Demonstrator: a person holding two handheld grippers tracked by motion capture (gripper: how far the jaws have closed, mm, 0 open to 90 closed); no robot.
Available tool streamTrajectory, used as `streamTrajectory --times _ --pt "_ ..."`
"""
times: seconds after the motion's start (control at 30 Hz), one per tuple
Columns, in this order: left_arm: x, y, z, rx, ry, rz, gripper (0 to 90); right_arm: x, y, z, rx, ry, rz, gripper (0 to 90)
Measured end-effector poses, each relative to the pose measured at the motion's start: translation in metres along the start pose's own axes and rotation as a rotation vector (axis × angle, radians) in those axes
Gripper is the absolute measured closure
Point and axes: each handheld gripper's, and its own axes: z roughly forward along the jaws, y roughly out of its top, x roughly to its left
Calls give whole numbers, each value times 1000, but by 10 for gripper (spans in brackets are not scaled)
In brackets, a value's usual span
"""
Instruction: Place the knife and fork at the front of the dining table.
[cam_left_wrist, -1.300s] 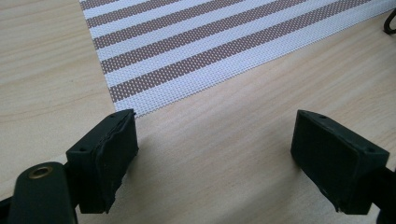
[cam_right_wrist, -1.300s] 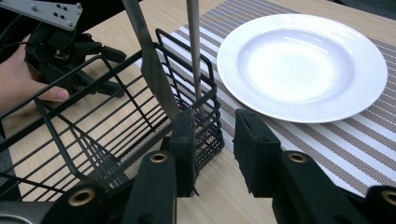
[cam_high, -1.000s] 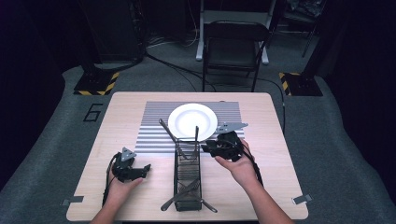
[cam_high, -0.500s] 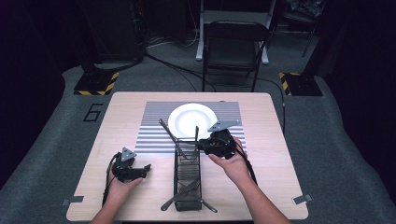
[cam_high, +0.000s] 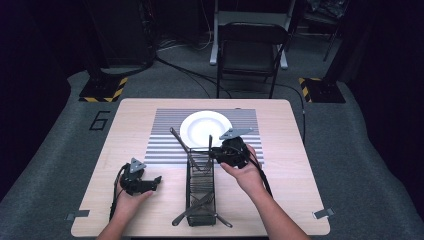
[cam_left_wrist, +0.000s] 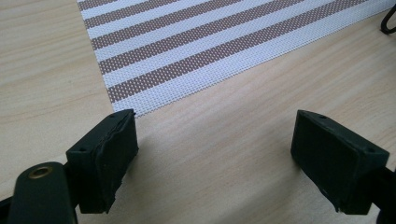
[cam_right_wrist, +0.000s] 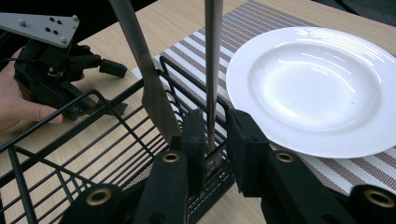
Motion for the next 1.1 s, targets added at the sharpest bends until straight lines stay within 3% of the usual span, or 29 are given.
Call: streamTrajectory --times 0.37,0.6,0.83,1.1 --pt "0 0 0 0 0 1 146 5 1 -1 -7 -2 -25 791" --pt "0 0 0 -1 0 1 146 5 1 -1 -5 -2 -16 852" --pt "0 0 0 0 -1 1 146 7 1 3 -2 0 -8 848" --pt "0 0 0 0 1 1 146 12 1 8 4 -17 -43 859"
